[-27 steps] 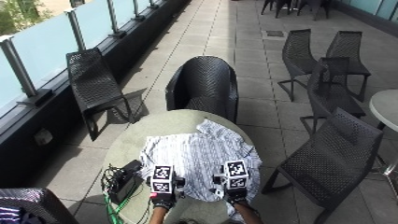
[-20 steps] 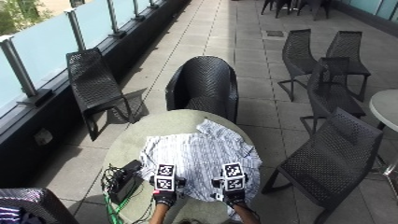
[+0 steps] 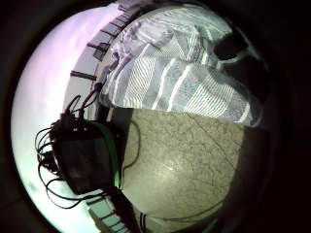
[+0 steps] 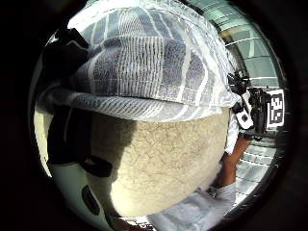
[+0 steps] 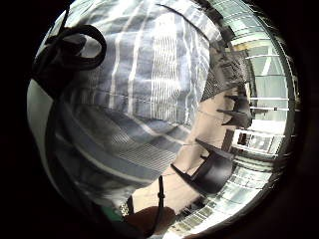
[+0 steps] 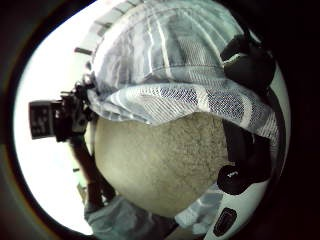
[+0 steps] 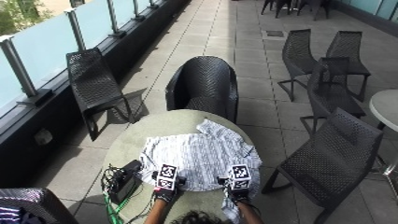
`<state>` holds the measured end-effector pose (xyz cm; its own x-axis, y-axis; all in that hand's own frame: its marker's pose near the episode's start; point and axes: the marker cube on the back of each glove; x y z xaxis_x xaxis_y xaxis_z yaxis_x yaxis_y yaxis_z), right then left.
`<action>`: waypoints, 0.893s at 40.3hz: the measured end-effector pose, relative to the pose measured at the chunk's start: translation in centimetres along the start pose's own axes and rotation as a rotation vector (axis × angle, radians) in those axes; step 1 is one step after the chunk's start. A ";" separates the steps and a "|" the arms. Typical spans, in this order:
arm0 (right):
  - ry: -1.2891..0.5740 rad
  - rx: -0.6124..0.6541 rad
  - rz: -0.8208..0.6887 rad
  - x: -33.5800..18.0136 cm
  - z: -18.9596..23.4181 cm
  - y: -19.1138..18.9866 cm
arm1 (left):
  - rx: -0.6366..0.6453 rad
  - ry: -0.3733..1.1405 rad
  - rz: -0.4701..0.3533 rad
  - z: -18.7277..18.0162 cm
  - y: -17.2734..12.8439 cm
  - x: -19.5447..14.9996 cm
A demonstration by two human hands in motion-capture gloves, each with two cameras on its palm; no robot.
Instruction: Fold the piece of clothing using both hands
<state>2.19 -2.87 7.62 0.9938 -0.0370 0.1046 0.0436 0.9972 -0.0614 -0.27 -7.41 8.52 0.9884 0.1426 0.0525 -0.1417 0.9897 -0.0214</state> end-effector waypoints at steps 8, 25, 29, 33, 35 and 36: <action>0.021 0.161 -0.039 2.6 2.3 -2.3 | 0.157 -0.113 -0.024 -1.5 1.3 0.4; -0.090 -0.192 -0.243 2.6 -10.4 2.4 | 0.057 0.163 0.209 -11.3 9.1 3.1; -0.073 -0.075 -0.165 2.2 -12.6 -2.8 | 0.180 0.141 0.105 -14.0 6.3 1.4; 0.006 0.015 -0.071 1.2 -13.4 -7.9 | 0.256 0.104 -0.041 -14.2 1.6 -0.9; 0.067 0.049 -0.021 0.0 -14.4 -9.8 | 0.263 0.040 -0.126 -13.1 -1.7 -2.1; 0.091 0.061 -0.003 -0.7 -14.6 -10.5 | 0.260 0.005 -0.158 -12.4 -3.1 -2.5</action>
<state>2.57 -14.30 -6.32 0.9990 -0.0434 0.0141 0.0434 0.9991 0.0000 -1.66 -11.02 -3.97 0.9995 -0.0130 0.0302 0.0052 0.9699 0.2435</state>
